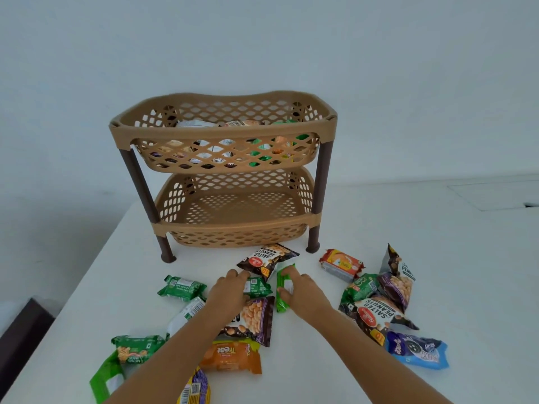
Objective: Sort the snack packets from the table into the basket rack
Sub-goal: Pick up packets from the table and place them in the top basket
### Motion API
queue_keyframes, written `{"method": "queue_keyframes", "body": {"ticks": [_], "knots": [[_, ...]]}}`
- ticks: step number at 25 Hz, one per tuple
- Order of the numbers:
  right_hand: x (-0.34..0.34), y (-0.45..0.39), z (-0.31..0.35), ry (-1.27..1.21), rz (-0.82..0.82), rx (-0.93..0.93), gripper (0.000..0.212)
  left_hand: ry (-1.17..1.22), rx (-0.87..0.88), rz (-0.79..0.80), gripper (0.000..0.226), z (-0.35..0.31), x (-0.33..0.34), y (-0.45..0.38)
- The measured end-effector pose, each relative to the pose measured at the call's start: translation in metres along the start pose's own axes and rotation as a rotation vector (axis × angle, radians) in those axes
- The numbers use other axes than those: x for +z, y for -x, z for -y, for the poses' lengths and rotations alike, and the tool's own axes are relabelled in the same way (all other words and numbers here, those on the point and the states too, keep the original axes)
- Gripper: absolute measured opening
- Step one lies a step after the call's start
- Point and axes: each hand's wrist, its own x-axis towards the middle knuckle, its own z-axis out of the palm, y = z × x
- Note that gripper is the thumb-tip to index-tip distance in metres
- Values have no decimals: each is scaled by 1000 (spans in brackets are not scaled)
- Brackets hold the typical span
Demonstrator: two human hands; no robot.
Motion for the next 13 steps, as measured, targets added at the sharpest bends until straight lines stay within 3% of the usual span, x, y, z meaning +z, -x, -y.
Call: {"method": "queue_keyframes", "body": {"ticks": [6, 9, 13], "knots": [[-21, 9, -4, -325, 72, 151, 32, -150, 73, -159, 46, -7, -32, 29], [-50, 26, -3, -437, 104, 129, 44, -141, 178, -265, 40, -3, -76, 56], [-132, 57, 25, -561, 110, -68, 61, -147, 396, -615, 41, -2, -171, 86]]}}
